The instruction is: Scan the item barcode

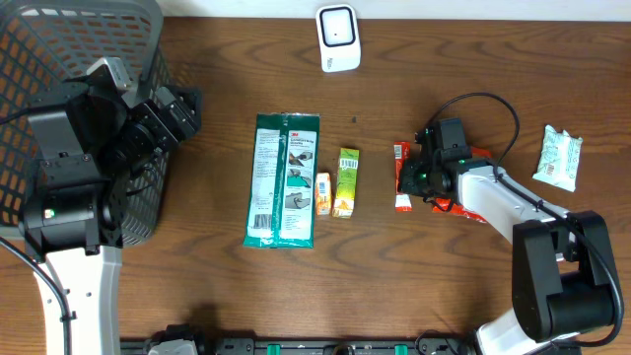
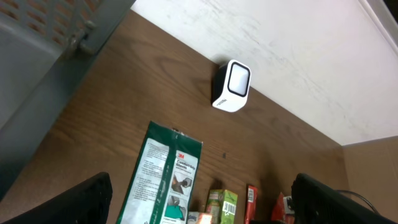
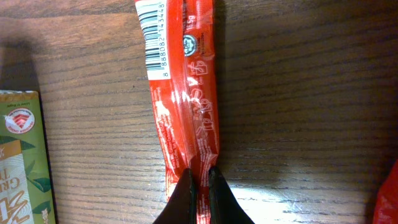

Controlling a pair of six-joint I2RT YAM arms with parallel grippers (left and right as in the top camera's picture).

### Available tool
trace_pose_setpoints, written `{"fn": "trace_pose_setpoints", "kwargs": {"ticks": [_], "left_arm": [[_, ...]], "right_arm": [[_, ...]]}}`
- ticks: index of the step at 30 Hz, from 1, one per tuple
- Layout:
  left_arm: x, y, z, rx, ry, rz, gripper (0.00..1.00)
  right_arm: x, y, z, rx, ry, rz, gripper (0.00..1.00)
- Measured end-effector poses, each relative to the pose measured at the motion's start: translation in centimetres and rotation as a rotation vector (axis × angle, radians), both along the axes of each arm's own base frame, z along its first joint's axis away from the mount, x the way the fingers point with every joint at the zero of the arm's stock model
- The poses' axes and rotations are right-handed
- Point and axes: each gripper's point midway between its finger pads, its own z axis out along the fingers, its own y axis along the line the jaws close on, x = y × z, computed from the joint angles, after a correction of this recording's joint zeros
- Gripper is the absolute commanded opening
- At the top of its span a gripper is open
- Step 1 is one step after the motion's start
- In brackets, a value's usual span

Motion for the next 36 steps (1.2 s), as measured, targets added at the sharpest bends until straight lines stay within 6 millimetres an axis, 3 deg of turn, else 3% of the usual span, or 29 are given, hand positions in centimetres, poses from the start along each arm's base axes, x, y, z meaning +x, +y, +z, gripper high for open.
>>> {"fn": "trace_pose_setpoints", "kwargs": {"ticks": [7,17,19,20,24,29,36], "left_arm": [[0.0,0.0,0.0,0.000,0.000,0.000,0.93],[0.0,0.0,0.0,0.000,0.000,0.000,0.93],[0.0,0.0,0.0,0.000,0.000,0.000,0.93],[0.0,0.0,0.0,0.000,0.000,0.000,0.93],[0.0,0.0,0.0,0.000,0.000,0.000,0.93],[0.0,0.0,0.0,0.000,0.000,0.000,0.93],[0.0,0.0,0.0,0.000,0.000,0.000,0.93]], "right_arm": [[-0.7,-0.2,0.4,-0.024,0.012,0.046,0.01],[-0.5,-0.5,3.3,-0.075,-0.085,0.159,0.01],[-0.7,-0.5,3.2,-0.087,-0.082,0.186,0.36],[-0.8,-0.6,3.2,-0.092,-0.082,0.200,0.41],[-1.0,-0.6,3.1,-0.106,-0.081,0.229,0.41],[-1.1,-0.7,2.6,-0.110,-0.088,0.243,0.30],[-1.6,-0.6,1.5,-0.105,-0.074,0.252,0.32]]}}
